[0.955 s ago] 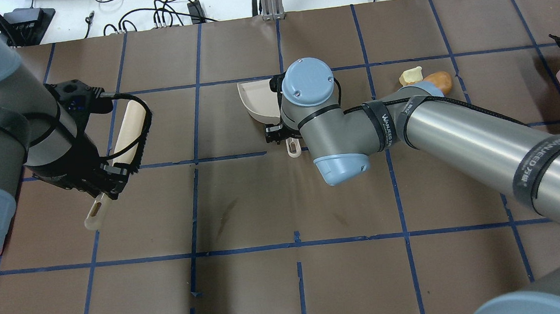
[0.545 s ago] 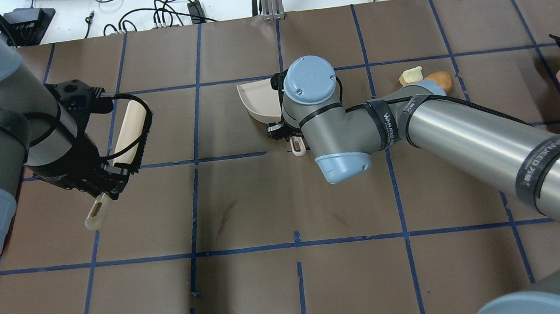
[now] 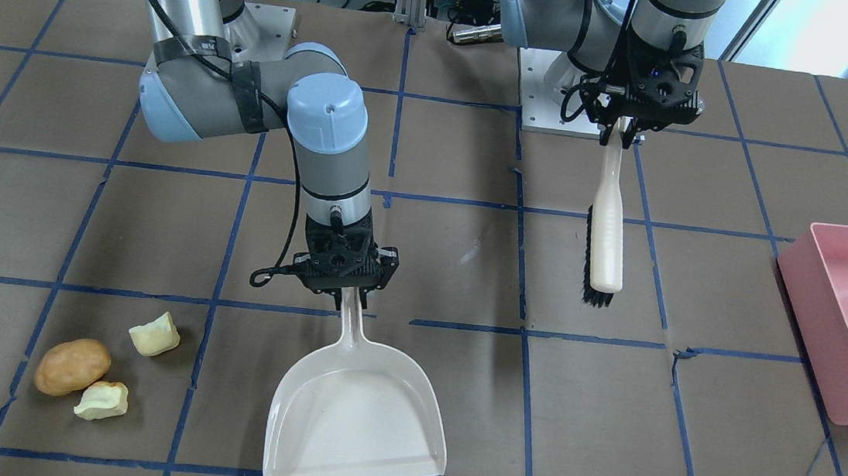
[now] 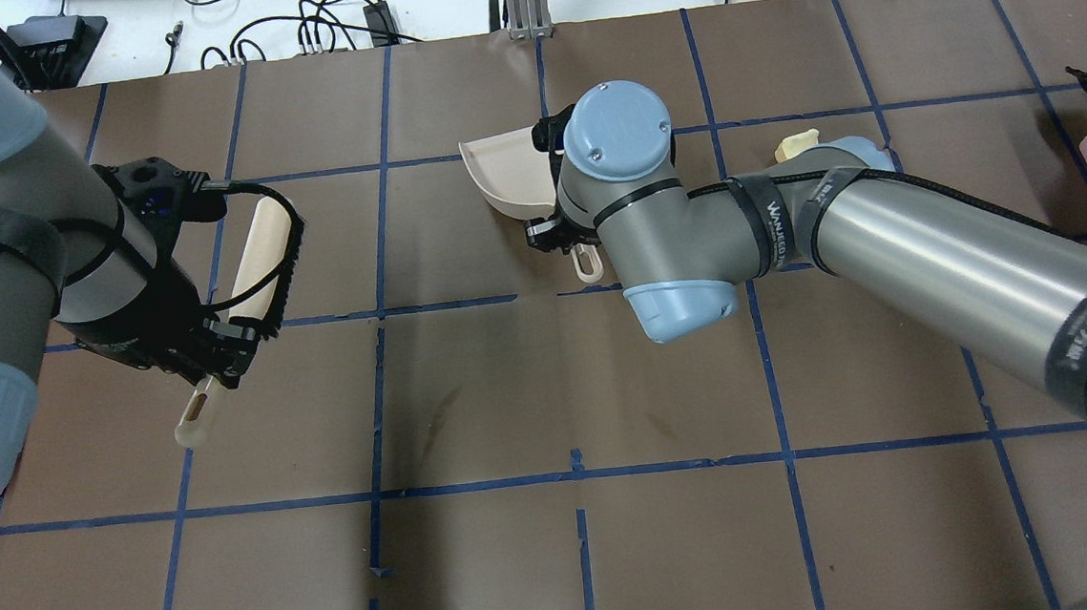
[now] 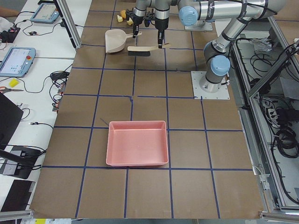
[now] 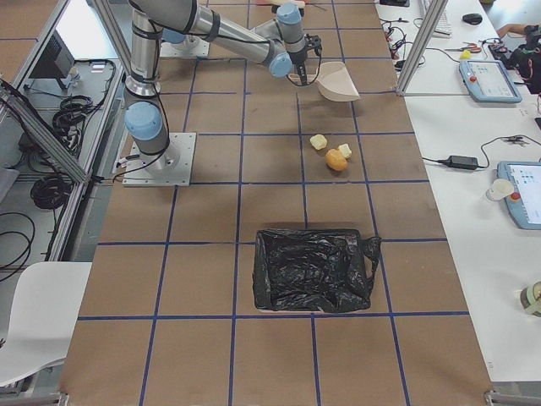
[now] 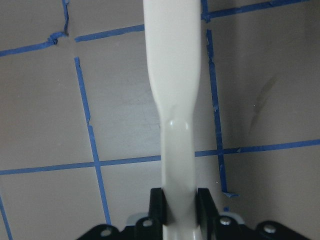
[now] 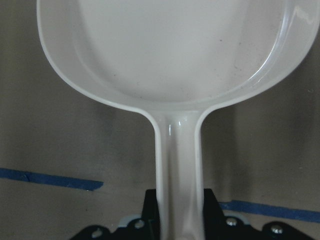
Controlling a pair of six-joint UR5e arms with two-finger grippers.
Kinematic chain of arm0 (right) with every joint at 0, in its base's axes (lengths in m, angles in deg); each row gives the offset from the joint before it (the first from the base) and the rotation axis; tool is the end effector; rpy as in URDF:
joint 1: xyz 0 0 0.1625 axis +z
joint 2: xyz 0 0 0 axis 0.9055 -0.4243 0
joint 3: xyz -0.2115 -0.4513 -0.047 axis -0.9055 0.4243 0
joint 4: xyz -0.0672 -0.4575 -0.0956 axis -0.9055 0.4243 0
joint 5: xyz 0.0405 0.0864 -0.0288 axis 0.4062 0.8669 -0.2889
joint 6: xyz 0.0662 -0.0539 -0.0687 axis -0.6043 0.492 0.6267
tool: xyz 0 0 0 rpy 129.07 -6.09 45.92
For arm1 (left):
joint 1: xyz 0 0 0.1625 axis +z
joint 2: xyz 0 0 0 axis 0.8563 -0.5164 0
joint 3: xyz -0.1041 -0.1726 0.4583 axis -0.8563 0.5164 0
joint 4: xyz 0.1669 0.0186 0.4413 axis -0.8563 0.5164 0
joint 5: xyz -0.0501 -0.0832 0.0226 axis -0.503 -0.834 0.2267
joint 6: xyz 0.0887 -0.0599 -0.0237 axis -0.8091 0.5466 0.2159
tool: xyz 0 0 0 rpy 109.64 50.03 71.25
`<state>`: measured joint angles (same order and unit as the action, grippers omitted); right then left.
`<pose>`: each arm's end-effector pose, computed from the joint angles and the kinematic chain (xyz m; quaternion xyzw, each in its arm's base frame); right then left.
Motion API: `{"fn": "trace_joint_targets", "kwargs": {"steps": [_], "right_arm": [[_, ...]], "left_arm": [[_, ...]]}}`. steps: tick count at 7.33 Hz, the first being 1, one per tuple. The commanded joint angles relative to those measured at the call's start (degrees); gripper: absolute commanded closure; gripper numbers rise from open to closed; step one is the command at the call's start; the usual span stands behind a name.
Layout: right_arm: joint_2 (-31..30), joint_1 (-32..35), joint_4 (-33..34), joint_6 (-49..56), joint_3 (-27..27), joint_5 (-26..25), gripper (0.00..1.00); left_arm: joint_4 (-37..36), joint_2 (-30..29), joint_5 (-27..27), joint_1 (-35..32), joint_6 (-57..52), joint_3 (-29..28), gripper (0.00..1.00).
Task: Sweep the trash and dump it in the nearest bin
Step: 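Carry the dustpan beside the yellow cubes and potato with the right gripper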
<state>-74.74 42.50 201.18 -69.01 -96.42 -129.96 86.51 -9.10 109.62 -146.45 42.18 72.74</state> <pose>0.3319 -0.6077 0.3014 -0.0770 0.9869 -0.1363 0.0397 -0.1022 -0.4264 0.4971 0.0623 0.9962 0.0188 0.0578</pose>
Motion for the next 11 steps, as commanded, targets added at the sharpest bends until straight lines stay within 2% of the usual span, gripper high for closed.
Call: {"fn": "trace_joint_targets", "kwargs": {"steps": [1, 2, 4, 5, 7, 8, 9, 11], "right_arm": [[-5.5, -8.4, -16.2, 11.9, 5.6, 1.8, 1.0], [-6.7, -13.6, -23.5, 24.1, 8.5, 4.1, 1.0], [-8.0, -24.1, -34.3, 45.2, 12.8, 4.3, 1.0], [-8.1, -30.2, -38.5, 56.4, 14.2, 4.3, 1.0], [-7.9, -39.0, -40.4, 70.6, 15.4, 4.3, 1.0], [-7.3, -44.3, -40.8, 79.4, 15.6, 4.3, 1.0], [-6.6, -48.8, -40.8, 84.1, 15.9, 3.5, 1.0], [1.0, -52.6, -40.7, 98.6, 23.0, -2.0, 1.0]], "left_arm": [[-0.3, -0.5, 0.0, 0.0, 0.2, 0.1, 1.0], [-0.3, -0.7, 0.0, -0.2, 0.8, 0.1, 1.0], [-1.4, -2.7, -2.7, -0.6, 5.9, -0.3, 1.0], [-6.5, -6.0, -2.9, -2.8, 7.7, -0.4, 1.0], [-12.6, -11.9, -2.8, -11.1, 15.4, -2.8, 1.0], [-14.1, -15.9, -2.9, -14.5, 19.4, -6.1, 1.0], [-15.0, -21.2, -2.9, -18.3, 23.0, -10.9, 1.0], [-17.7, -32.3, -2.9, -26.3, 31.2, -21.9, 1.0]]}}
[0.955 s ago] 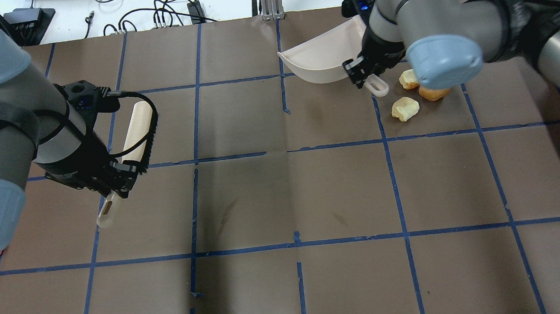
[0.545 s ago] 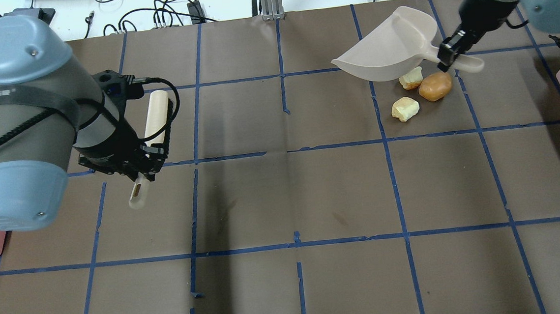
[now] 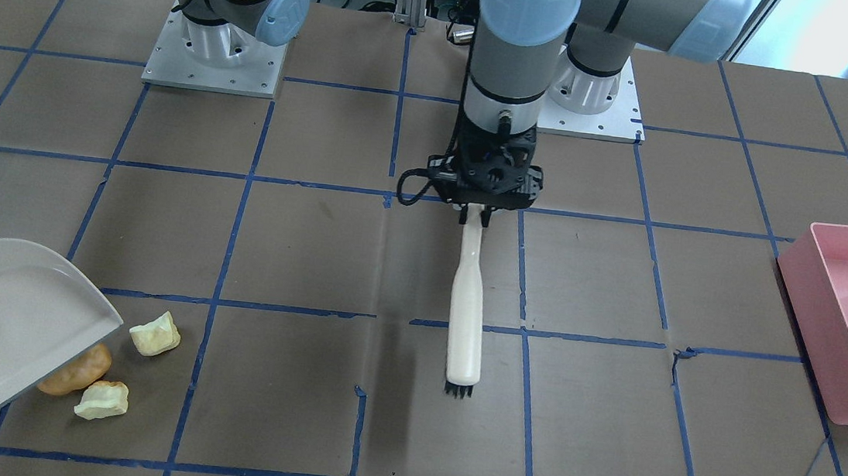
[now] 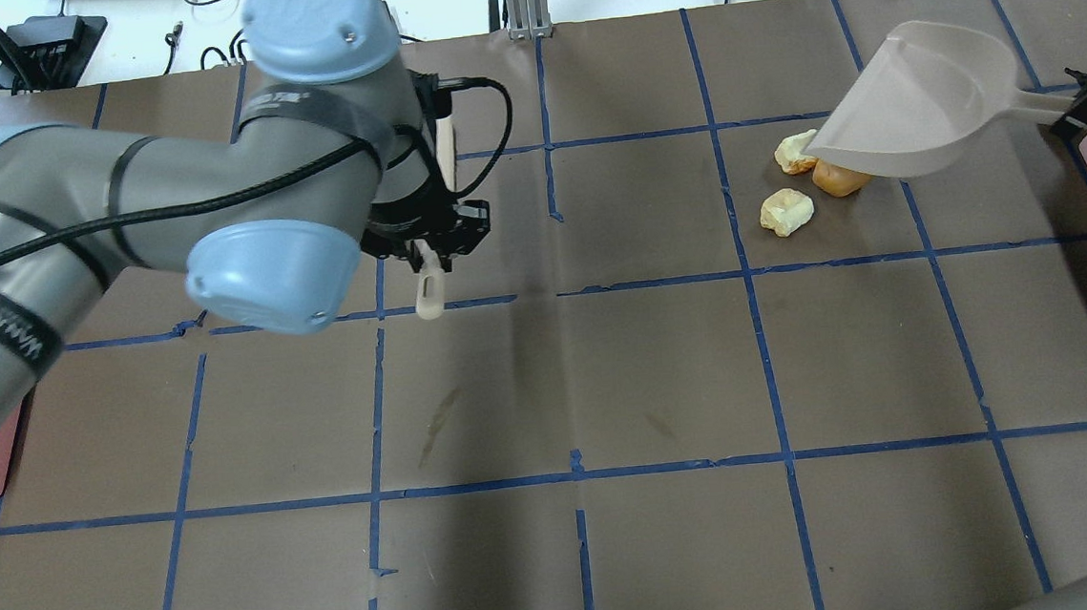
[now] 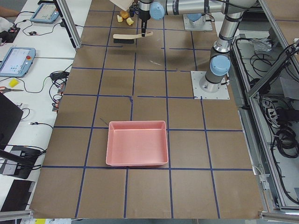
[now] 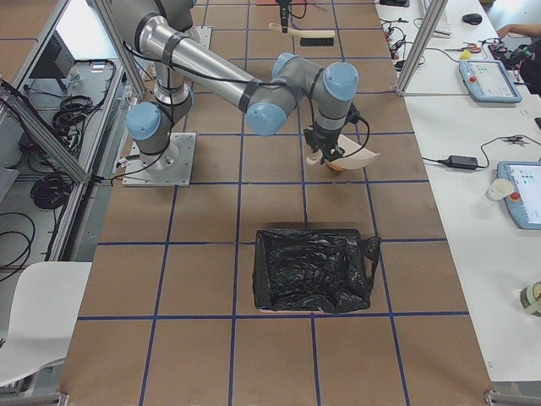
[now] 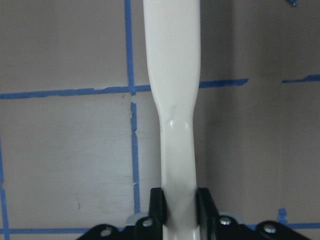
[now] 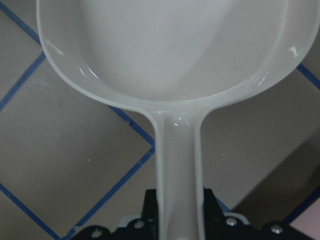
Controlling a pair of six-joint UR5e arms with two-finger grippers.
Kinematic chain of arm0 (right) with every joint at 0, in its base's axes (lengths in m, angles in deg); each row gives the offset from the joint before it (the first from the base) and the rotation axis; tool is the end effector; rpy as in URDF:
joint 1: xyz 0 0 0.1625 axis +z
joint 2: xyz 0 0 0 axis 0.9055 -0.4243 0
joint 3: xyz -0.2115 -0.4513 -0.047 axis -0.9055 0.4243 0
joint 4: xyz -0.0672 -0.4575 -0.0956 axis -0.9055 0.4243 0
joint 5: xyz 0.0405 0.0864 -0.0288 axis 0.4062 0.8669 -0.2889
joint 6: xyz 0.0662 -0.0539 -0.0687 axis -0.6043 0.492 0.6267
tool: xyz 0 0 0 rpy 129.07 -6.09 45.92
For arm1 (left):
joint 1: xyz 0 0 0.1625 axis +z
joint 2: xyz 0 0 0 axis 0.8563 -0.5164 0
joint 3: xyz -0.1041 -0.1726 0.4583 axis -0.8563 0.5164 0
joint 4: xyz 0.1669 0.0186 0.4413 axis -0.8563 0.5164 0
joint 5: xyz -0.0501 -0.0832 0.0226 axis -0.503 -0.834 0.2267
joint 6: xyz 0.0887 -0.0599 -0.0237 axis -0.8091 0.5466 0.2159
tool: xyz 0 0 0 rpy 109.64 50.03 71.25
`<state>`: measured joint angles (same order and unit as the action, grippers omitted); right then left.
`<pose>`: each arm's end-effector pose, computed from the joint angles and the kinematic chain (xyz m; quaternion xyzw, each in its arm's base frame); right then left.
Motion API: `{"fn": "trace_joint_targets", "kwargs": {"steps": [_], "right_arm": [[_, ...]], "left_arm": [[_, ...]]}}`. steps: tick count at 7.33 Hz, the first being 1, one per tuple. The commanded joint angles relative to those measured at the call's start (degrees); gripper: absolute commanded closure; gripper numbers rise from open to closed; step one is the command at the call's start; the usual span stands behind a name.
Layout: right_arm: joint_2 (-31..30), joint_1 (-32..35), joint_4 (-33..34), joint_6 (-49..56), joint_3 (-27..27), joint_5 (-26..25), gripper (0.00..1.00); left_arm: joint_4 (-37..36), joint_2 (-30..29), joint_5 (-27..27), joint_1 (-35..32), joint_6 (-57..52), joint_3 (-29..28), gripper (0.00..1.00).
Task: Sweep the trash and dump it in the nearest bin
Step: 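Carry the dustpan beside the yellow cubes and potato with the right gripper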
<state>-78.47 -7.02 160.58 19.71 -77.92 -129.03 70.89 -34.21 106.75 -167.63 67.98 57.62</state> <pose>-0.2484 -0.6529 0.4370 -0.4063 0.9134 -0.0034 0.0241 -0.3234 -0.5621 0.4369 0.0201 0.9985 -0.0451 0.0219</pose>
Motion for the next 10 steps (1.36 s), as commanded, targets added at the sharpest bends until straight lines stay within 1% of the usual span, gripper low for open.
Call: {"fn": "trace_joint_targets", "kwargs": {"steps": [1, 2, 3, 4, 6, 7, 9, 10], "right_arm": [[8.4, -5.3, -1.9, 20.2, 8.7, -2.9, 1.0], [12.0, -5.8, -1.1, 29.6, 11.1, -3.0, 1.0], [13.3, -6.0, -1.1, 31.9, 12.4, -3.0, 1.0], [14.9, -5.9, -0.9, 40.0, 14.3, -3.0, 1.0], [17.3, -5.5, 1.5, 42.0, 15.5, -2.9, 1.0], [19.2, -5.4, 4.5, 43.1, 15.6, -2.8, 1.0], [19.7, -2.5, 6.3, 43.1, 15.6, -2.3, 1.0], [20.2, -1.9, 7.6, 44.6, 15.6, -2.5, 1.0]], "left_arm": [[-5.6, -12.7, -0.1, -8.3, 8.6, -10.6, 1.0], [-9.8, -17.3, -0.2, -10.0, 10.3, -13.1, 1.0], [-11.6, -21.4, -0.2, -11.2, 11.7, -15.8, 1.0], [-11.6, -24.0, -0.2, -12.0, 11.9, -19.0, 1.0], [-11.7, -28.3, -0.9, -14.5, 14.0, -23.3, 1.0], [-11.7, -30.4, -0.9, -16.4, 15.6, -25.3, 1.0], [-11.6, -35.6, -0.9, -18.4, 16.6, -30.7, 1.0], [-11.6, -37.5, -0.8, -19.2, 16.8, -32.6, 1.0]]}}
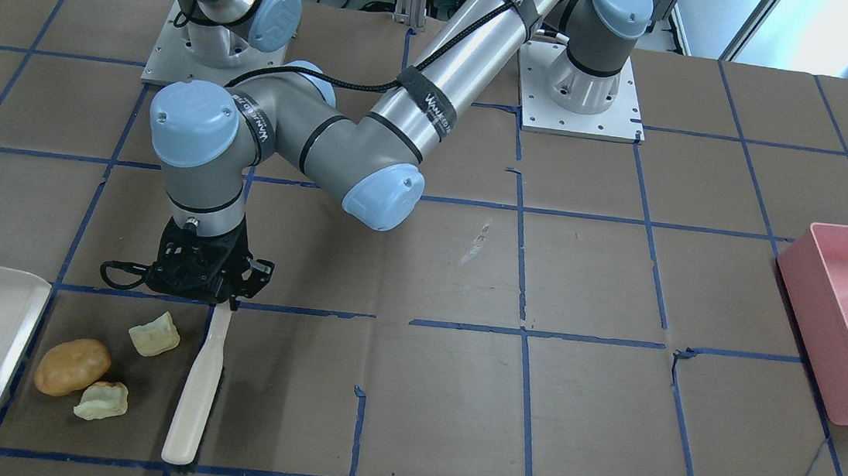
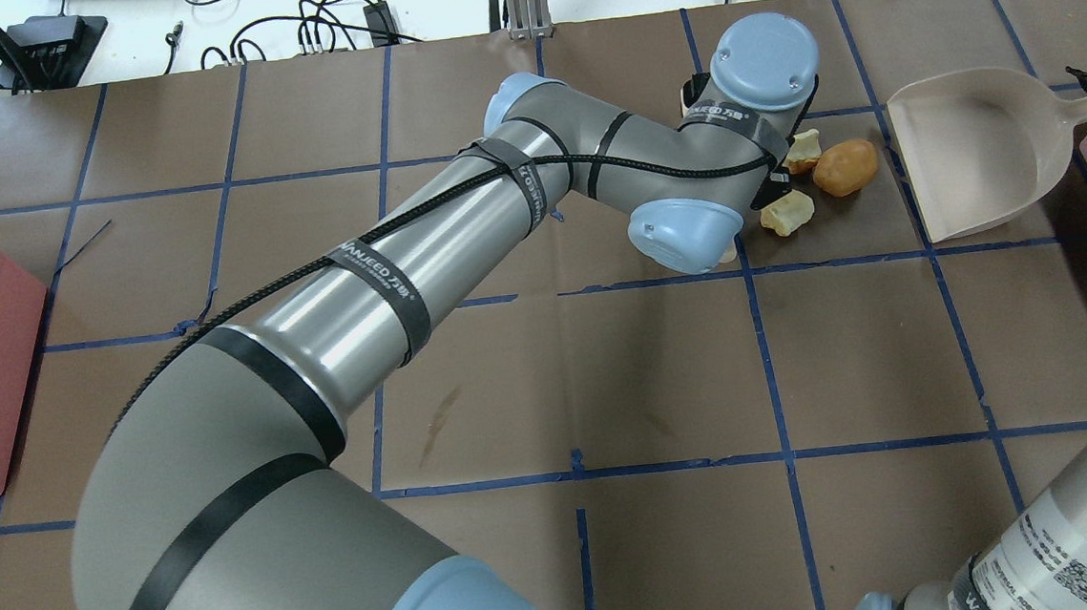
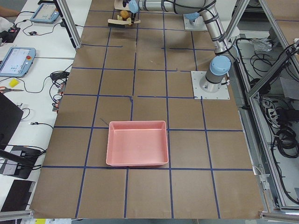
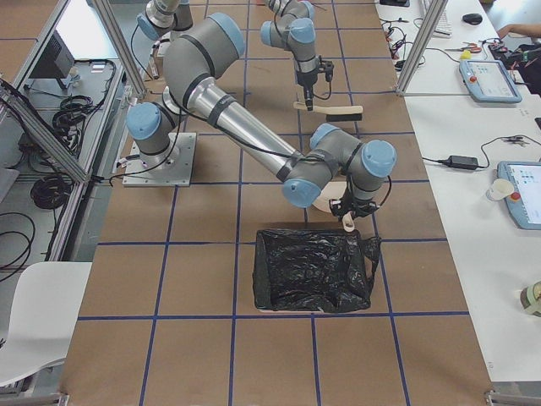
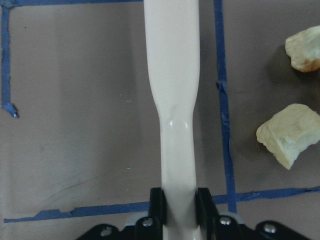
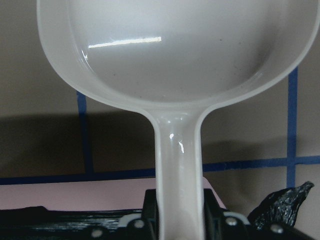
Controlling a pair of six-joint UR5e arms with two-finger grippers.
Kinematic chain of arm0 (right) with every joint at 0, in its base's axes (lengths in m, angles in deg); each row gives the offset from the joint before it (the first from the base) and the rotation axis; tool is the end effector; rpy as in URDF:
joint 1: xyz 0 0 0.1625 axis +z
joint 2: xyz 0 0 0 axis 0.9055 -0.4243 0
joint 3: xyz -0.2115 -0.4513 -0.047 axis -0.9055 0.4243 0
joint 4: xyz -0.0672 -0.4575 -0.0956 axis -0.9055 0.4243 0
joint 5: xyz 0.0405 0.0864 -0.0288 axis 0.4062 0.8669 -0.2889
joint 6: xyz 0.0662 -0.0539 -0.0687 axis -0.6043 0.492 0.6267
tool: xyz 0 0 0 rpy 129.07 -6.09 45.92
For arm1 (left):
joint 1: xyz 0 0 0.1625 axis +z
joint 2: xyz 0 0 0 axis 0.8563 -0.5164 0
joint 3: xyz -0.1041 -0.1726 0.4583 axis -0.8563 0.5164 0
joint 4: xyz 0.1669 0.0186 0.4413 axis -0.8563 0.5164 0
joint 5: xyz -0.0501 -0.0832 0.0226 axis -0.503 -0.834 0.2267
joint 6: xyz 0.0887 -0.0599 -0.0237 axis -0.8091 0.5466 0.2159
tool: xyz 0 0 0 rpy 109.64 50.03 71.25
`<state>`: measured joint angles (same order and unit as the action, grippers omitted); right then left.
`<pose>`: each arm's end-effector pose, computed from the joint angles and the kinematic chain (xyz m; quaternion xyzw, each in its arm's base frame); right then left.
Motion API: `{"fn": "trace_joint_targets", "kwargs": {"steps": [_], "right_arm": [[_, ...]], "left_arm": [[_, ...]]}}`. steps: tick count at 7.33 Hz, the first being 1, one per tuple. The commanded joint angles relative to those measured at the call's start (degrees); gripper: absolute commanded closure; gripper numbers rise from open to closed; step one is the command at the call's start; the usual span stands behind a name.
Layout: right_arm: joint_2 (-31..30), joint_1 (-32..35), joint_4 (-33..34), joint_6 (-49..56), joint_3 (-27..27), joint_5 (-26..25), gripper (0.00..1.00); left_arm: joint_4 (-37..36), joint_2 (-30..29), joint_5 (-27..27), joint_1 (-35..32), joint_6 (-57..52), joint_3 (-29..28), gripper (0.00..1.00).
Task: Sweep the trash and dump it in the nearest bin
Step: 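Sweep the cubes and potato into the dustpan with the left-held brush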
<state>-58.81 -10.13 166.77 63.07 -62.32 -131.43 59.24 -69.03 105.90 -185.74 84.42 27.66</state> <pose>-0.3733 -0.7577 0.3325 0.6962 -0.7179 -0.0046 0.0013 -0.6421 -0.6446 0.2734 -0.0332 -0.9945 0.0938 0.0324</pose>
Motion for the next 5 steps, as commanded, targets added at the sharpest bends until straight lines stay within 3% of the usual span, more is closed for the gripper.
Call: {"fn": "trace_joint_targets", "kwargs": {"steps": [1, 5], "right_arm": [[0.8, 1.6, 1.7, 2.2, 0.0, -0.4, 1.0], [2.1, 1.6, 1.7, 0.8, -0.4, 0.5, 1.0]], "left_arm": [[0.0, -3.0, 0.2, -1.7, 1.2, -3.2, 1.0], [0.0, -6.5, 0.7, -6.9, 5.0, -5.1, 1.0]]}}
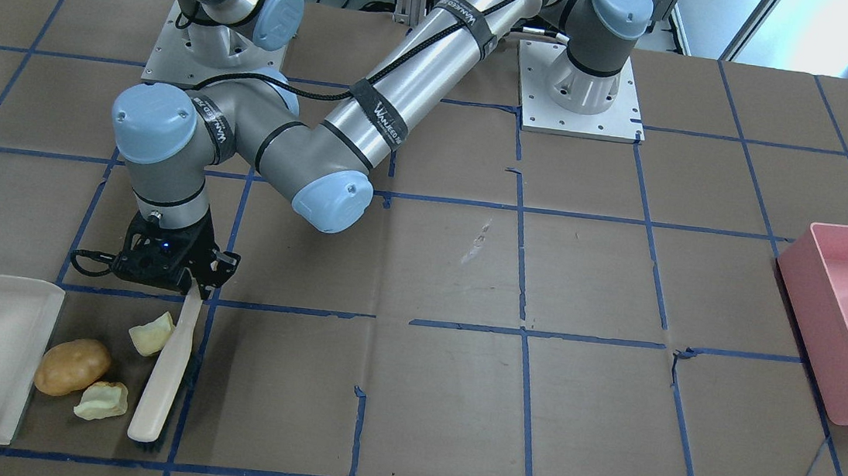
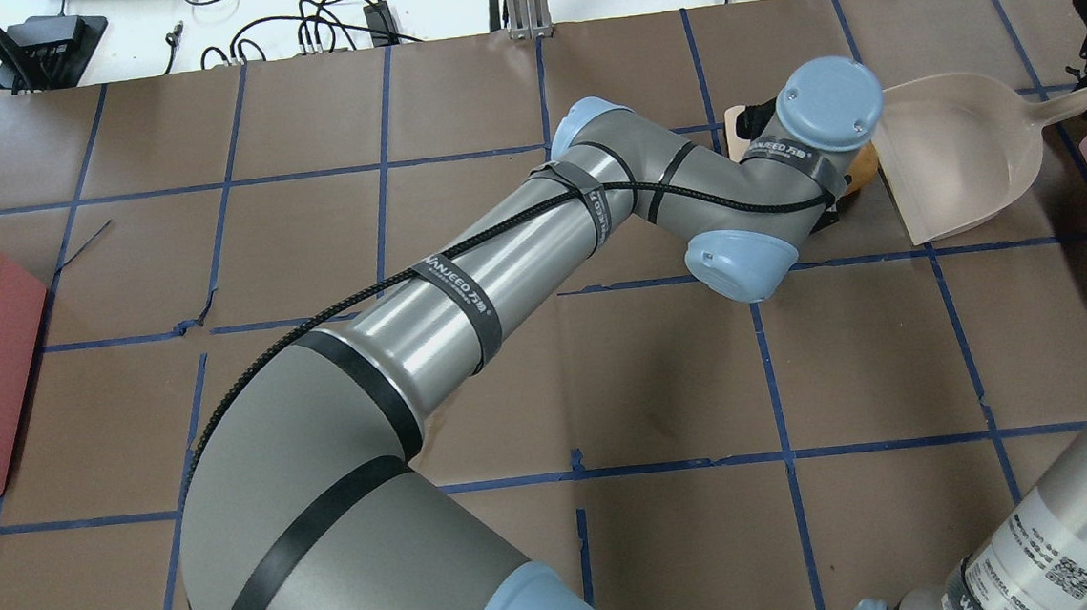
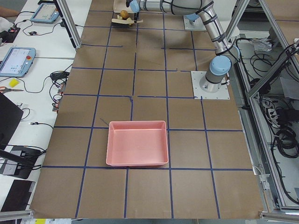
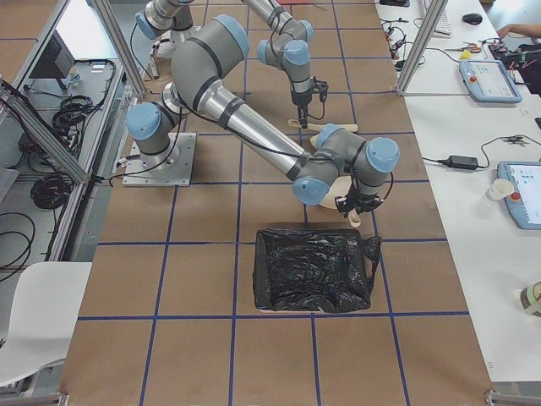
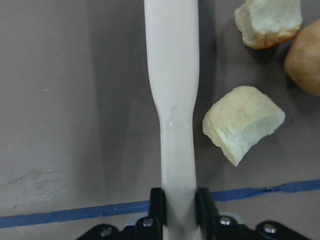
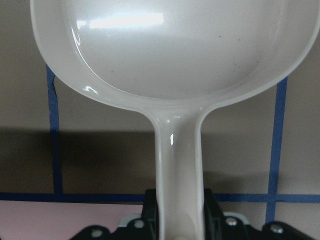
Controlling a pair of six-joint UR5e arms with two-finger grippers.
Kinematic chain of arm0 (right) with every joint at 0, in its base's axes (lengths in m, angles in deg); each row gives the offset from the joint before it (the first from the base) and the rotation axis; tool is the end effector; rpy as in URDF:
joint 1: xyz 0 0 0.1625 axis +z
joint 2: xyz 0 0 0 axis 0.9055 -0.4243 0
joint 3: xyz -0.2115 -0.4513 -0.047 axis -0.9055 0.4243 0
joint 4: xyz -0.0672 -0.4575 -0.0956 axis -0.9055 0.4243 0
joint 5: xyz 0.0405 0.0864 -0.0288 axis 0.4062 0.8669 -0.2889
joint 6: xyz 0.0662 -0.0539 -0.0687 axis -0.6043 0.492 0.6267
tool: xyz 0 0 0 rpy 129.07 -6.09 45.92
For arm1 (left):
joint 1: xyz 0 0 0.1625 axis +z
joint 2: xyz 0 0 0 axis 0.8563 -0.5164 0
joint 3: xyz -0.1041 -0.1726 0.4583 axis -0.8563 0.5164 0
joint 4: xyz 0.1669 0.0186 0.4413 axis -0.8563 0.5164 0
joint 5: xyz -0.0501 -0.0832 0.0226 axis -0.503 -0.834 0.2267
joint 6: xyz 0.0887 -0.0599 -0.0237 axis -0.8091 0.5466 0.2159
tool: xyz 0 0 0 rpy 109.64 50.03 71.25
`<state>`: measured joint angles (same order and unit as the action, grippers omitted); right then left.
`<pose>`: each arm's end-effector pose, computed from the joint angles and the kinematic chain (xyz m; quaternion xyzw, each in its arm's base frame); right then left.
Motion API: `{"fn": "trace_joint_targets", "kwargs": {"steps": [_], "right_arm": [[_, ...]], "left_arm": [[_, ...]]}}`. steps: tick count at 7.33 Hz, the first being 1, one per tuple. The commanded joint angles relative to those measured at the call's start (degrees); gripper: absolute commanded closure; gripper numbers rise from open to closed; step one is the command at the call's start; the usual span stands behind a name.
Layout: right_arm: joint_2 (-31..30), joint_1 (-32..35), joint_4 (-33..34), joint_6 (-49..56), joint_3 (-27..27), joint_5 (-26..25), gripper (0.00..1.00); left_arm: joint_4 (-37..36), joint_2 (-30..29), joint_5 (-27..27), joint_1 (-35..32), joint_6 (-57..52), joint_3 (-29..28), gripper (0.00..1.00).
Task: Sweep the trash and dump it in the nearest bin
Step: 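Sweep the cubes and potato into the dustpan with the left-held brush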
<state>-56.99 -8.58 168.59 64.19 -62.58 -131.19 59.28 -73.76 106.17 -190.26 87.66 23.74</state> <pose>-0.3564 -0.7739 0.3066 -0.7127 0.7014 0.0029 0.0013 -0.7066 -0.6106 0.2351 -0.0444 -0.9947 0.0871 0.0322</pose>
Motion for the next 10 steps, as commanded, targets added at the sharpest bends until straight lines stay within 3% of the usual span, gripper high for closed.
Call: {"fn": "trace_joint_targets", "kwargs": {"steps": [1, 3, 6, 10], "right_arm": [[0.5, -0.1, -0.5, -0.8, -0.2, 1.3, 1.0], [0.5, -0.1, -1.7, -1.4, -0.4, 2.0, 1.0], [0.4, 0.0, -2.4, -2.4, -0.6, 3.1, 1.0], [0.4, 0.0, -4.1, -2.5, -0.9, 4.9, 1.0]], "left_arm": [[0.7, -2.2, 0.6, -3.1, 2.6, -2.3, 1.0], [0.8, -2.4, 0.4, -3.4, 3.3, -3.5, 1.0], [5.4, -3.1, -0.1, -4.8, 3.0, -10.0, 1.0], [5.3, -5.9, -0.1, -7.9, 2.0, -15.8, 1.0]]}}
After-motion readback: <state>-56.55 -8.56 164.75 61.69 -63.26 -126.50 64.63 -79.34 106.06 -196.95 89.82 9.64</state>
